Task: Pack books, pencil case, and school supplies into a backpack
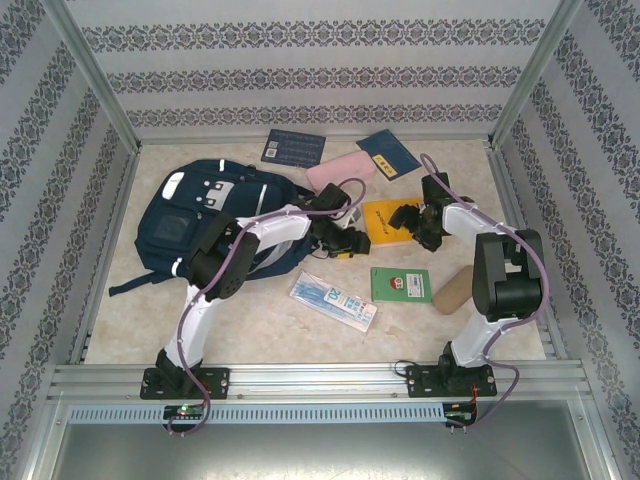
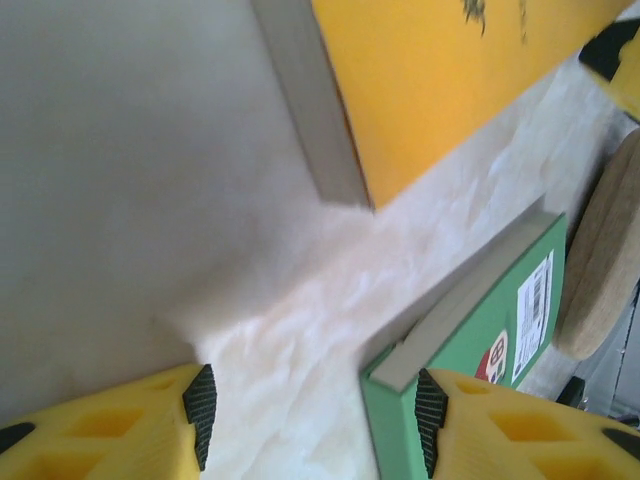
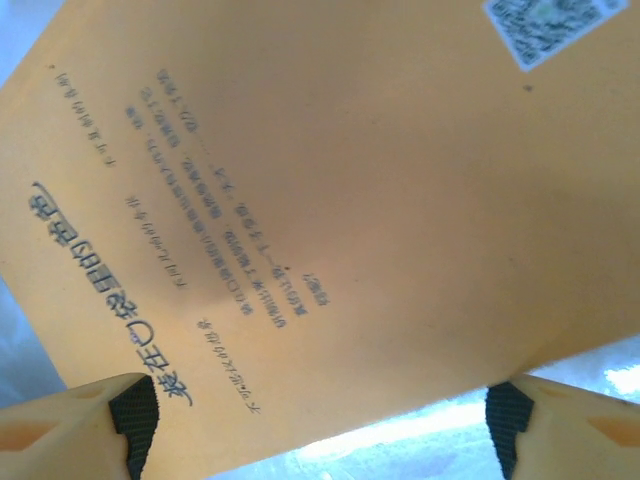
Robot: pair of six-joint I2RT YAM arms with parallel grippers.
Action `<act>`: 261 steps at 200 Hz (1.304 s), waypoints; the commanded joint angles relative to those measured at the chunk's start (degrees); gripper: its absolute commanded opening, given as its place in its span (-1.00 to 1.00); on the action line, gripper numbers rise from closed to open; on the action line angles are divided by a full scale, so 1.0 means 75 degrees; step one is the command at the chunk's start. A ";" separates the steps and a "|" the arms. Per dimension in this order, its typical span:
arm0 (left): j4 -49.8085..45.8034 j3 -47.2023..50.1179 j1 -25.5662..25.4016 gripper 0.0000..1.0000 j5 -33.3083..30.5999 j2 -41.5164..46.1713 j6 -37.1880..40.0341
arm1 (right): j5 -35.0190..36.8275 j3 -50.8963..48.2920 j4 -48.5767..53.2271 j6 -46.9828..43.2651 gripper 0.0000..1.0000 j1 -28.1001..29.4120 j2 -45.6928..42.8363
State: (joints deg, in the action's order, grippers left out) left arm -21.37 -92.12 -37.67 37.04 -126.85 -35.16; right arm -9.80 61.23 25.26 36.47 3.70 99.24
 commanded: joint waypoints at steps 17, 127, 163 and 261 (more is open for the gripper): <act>0.0270 0.0170 0.0132 0.18 -0.0631 0.0865 -0.0027 | 0.0871 0.0126 0.0063 -0.0010 0.61 0.0780 -0.0831; -0.0370 0.0089 0.0762 0.22 -0.1324 0.1830 0.0020 | 0.0169 0.3956 0.0884 0.0103 -0.83 0.1113 0.3056; -0.0398 0.0289 0.0901 0.22 -0.1411 0.2027 0.0040 | -0.0188 0.4177 0.1166 -0.0147 -0.84 0.1588 0.3397; -0.0269 -0.0151 0.1163 0.22 -0.1205 0.1437 -0.0158 | -0.0649 0.2515 0.1144 -0.0743 -0.83 0.2754 0.1676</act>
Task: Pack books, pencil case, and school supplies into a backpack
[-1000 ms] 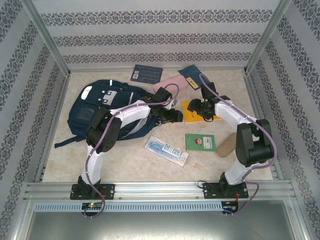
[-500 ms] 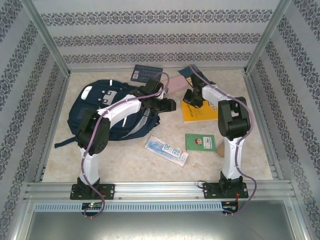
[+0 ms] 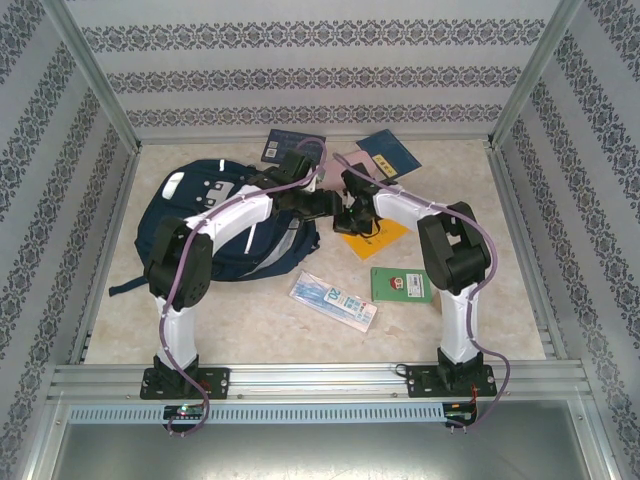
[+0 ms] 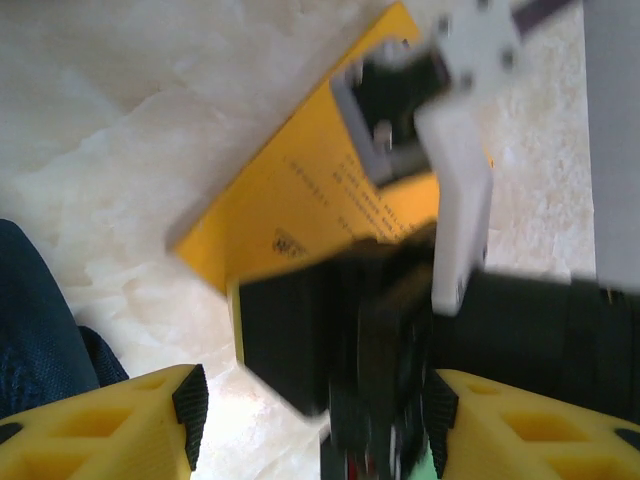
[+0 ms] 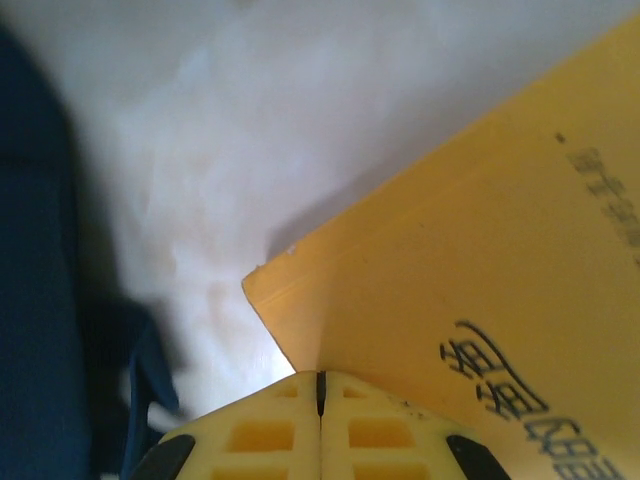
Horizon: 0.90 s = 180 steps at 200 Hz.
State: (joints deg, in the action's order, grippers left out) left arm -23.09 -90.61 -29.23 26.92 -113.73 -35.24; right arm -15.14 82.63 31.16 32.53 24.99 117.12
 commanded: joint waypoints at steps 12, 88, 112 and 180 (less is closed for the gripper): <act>-0.0035 -0.0489 0.0036 0.22 0.0185 -0.0408 -0.0185 | 0.0243 -0.0324 0.0395 -0.0265 -0.83 -0.0160 -0.0903; -0.0038 -0.1695 0.0031 0.22 0.0444 -0.1602 -0.0066 | 0.0953 -0.1150 -0.0144 0.0551 -0.04 -0.1163 -0.1537; -0.0084 -0.2291 0.0018 0.23 0.0472 -0.2195 0.0046 | 0.1224 -0.1829 -0.0461 0.0892 0.11 -0.1394 -0.1904; -0.0648 -0.3492 0.0031 0.23 0.0252 -0.3343 0.0445 | 0.0899 -0.2968 -0.1399 0.1800 0.15 -0.1813 -0.1954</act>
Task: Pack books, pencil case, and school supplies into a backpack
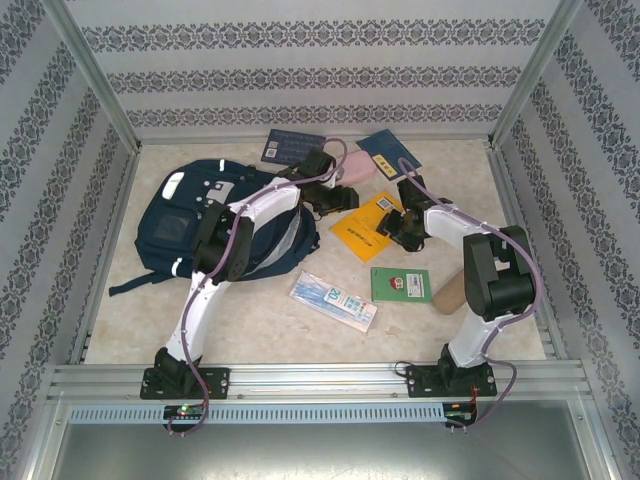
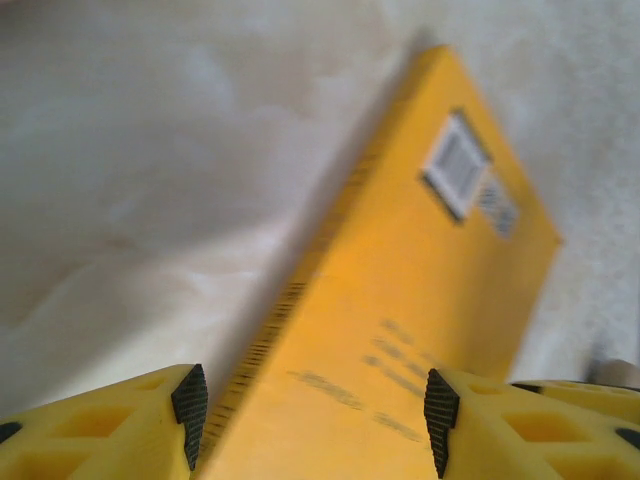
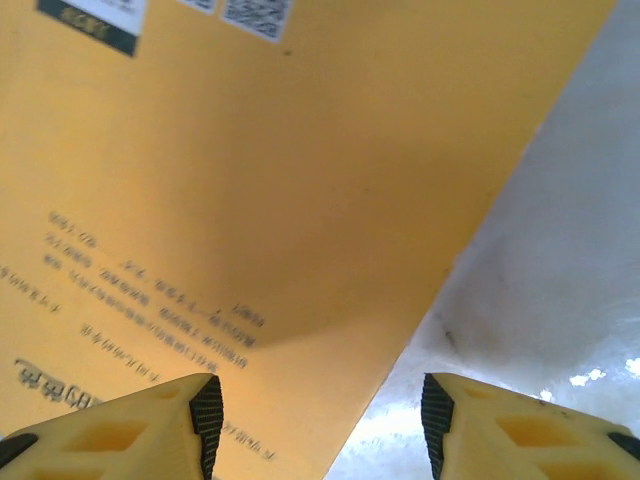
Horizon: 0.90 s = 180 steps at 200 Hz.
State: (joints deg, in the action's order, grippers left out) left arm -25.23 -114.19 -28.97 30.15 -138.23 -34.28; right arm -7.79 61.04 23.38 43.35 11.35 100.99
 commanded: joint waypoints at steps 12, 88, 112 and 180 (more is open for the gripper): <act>-0.0450 -0.0471 -0.0004 0.23 -0.0160 -0.0217 0.0349 | -0.0187 -0.0078 -0.0485 0.0372 0.13 -0.0006 0.0299; -0.0008 0.0974 -0.0249 0.11 0.0823 0.0347 -0.0004 | -0.0662 0.0225 -0.0746 0.0171 0.13 -0.0113 0.0806; 0.0570 0.1971 -0.0486 0.08 0.1098 0.0943 -0.0421 | -0.0998 0.0538 -0.0685 -0.0149 0.12 -0.0217 0.0975; 0.0939 0.3390 -0.1054 0.09 0.0543 0.2072 -0.0943 | -0.0887 0.0829 0.0043 -0.0927 0.13 -0.0307 0.0966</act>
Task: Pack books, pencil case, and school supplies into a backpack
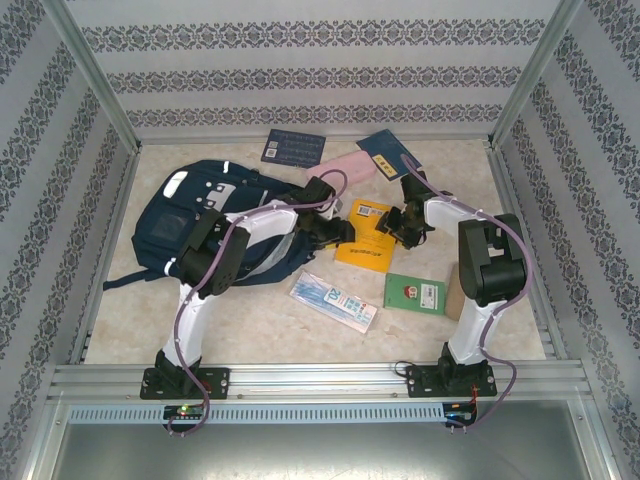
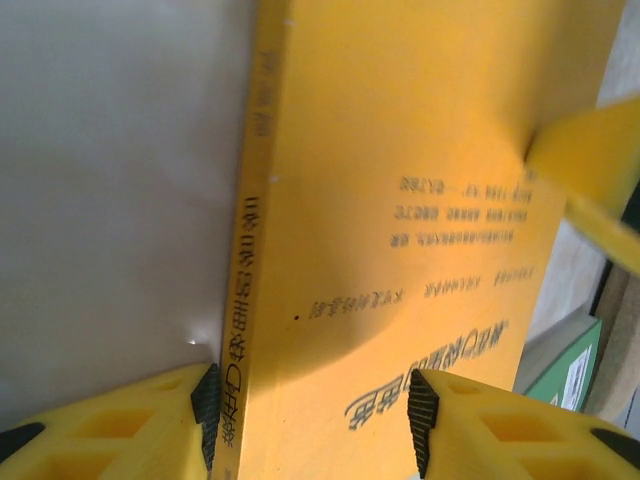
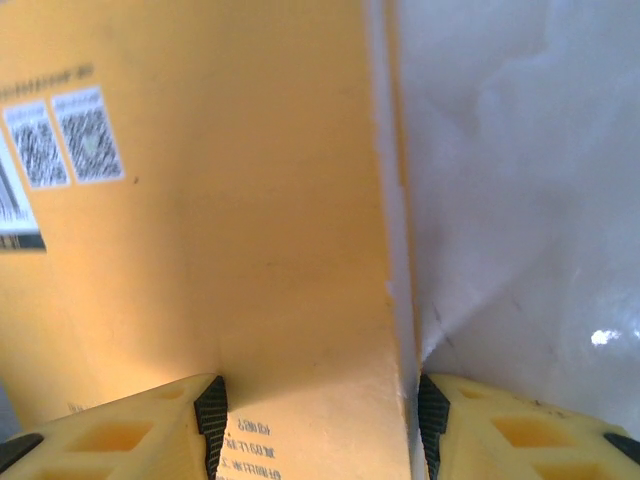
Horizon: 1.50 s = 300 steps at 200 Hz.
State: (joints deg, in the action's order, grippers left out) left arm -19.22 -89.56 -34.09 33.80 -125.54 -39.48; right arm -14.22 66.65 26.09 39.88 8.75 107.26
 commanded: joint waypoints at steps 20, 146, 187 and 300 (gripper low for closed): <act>-0.0180 -0.0150 -0.0267 0.12 -0.0265 0.0264 -0.0139 | 0.0102 -0.0157 -0.0256 -0.0599 0.14 0.0040 -0.0013; -0.0923 -0.1421 -0.0295 0.12 -0.0090 -0.1104 -0.0054 | -0.0096 -0.0270 -0.0281 -0.0427 0.07 0.0600 0.0287; 0.2234 -0.0601 -0.0255 0.11 0.2240 -0.0485 -0.1686 | -0.0594 -0.0195 -0.0668 -0.0231 0.06 0.0632 0.0296; 0.6389 0.0662 0.0042 -0.03 0.3002 -0.0456 -0.4206 | -0.0704 -0.0050 -0.0597 -0.0114 0.06 0.0493 -0.0072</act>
State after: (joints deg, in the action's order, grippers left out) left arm 20.05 -83.09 -31.92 51.09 -128.77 -70.87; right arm -11.99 65.91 21.56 37.65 10.76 106.85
